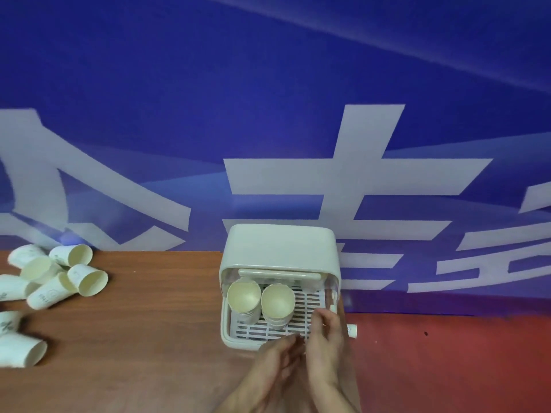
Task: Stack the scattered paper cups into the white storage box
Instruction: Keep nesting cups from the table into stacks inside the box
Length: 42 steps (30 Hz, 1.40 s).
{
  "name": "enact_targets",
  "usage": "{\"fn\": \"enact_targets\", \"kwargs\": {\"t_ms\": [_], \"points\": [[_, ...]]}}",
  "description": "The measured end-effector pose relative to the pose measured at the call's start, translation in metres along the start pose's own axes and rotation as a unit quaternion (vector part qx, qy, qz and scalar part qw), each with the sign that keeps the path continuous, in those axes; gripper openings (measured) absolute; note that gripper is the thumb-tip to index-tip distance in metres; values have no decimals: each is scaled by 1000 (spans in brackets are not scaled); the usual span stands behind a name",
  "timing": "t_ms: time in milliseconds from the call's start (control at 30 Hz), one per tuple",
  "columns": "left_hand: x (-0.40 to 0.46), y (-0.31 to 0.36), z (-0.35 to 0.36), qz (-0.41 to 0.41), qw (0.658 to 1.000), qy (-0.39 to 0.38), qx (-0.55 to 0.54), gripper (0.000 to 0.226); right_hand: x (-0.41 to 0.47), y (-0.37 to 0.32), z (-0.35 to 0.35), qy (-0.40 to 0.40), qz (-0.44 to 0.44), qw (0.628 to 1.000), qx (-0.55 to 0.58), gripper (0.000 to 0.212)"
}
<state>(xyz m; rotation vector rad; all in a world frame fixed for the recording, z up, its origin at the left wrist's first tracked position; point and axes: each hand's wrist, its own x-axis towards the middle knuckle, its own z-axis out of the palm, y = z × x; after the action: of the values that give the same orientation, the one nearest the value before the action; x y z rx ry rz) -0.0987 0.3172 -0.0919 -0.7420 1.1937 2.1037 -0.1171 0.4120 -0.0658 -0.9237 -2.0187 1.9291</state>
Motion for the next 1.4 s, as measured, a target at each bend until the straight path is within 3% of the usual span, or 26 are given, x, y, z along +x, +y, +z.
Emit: {"fn": "enact_targets", "kwargs": {"t_ms": [100,167,267,367,467,600,833,1067,1167,1400], "points": [[-23,14,-26,63,993,35,94,17,-27,-7,4,-81,-43,995,-36,21],[-38,29,-43,131,970,60,196,15,-38,-10,12,-144,-72,984,-74,25],[-67,60,-75,216,899,103,366,13,-56,-28,34,-250,-116,950,-146,23],[-96,100,-109,254,823,179,476,11,-70,-50,62,-341,-174,887,-260,22],[-127,141,-146,260,767,241,535,20,-88,-83,95,-389,-244,819,-343,22],[-165,183,-199,235,731,301,566,34,-115,-125,151,-417,-332,723,-440,24],[-225,230,-278,181,630,396,643,31,-174,-158,245,-422,-390,624,-529,29],[-261,263,-373,98,603,440,658,21,-220,-157,324,-416,-422,571,-568,26],[-264,268,-413,65,616,449,643,19,-235,-147,355,-416,-412,566,-580,25],[-252,277,-482,31,591,430,682,30,-257,-108,412,-415,-411,524,-620,23]]}}
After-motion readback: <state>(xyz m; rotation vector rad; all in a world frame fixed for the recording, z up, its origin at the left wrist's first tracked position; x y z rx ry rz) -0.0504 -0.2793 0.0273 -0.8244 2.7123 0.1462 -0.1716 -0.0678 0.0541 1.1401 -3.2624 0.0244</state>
